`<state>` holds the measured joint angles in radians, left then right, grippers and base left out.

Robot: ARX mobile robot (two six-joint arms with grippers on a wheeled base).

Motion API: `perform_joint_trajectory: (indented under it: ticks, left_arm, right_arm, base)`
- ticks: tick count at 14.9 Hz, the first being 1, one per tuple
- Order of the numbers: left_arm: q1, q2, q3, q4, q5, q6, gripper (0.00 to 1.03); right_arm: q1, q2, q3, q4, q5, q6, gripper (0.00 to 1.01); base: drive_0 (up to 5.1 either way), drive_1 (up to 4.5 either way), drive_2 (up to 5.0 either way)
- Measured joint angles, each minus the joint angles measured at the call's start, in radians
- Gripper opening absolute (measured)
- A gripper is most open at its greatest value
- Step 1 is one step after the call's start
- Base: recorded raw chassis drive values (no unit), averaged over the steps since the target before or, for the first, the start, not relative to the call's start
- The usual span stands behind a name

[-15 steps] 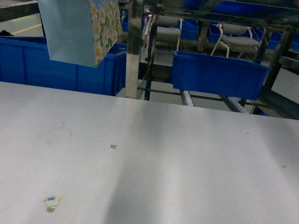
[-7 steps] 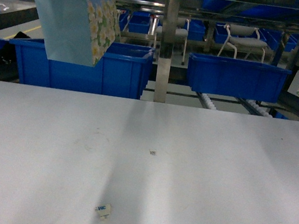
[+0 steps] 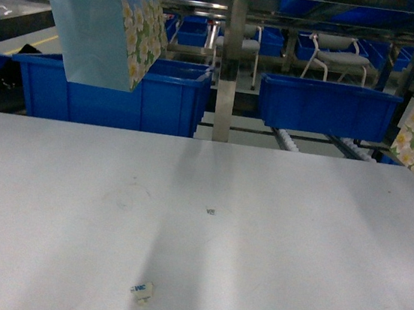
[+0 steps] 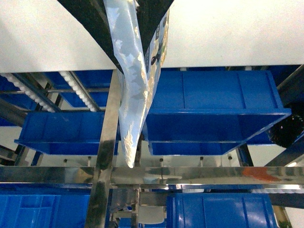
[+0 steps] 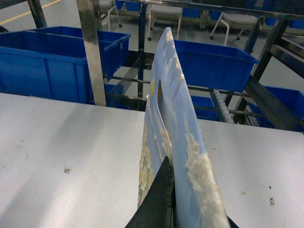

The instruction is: Move flower gift bag to table near conveyor

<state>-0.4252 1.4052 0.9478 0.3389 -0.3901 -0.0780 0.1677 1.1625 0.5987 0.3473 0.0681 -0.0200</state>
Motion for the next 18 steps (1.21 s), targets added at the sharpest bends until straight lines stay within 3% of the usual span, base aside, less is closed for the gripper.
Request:
perform_joint_trajectory:
  ticks: [8, 13, 18]
  left_arm:
    - [0.0, 0.0, 0.0, 0.0, 0.0, 0.0, 0.02]
    - [0.0, 0.0, 0.0, 0.0, 0.0, 0.0, 0.02]
    - [0.0, 0.0, 0.0, 0.001, -0.001, 0.0, 0.02]
  right_arm:
    - [-0.147, 0.393, 0.069, 0.252, -0.19, -0.053, 0.02]
    - [-0.168, 0.627, 0.111, 0.331, -0.195, -0.018, 0.02]
    - [-0.187, 0.743, 0.15, 0.389, -0.207, -0.018, 0.02]
  base:
    - [0.0, 0.0, 0.0]
    - [0.0, 0.0, 0.0]
    - [0.0, 0.0, 0.0]
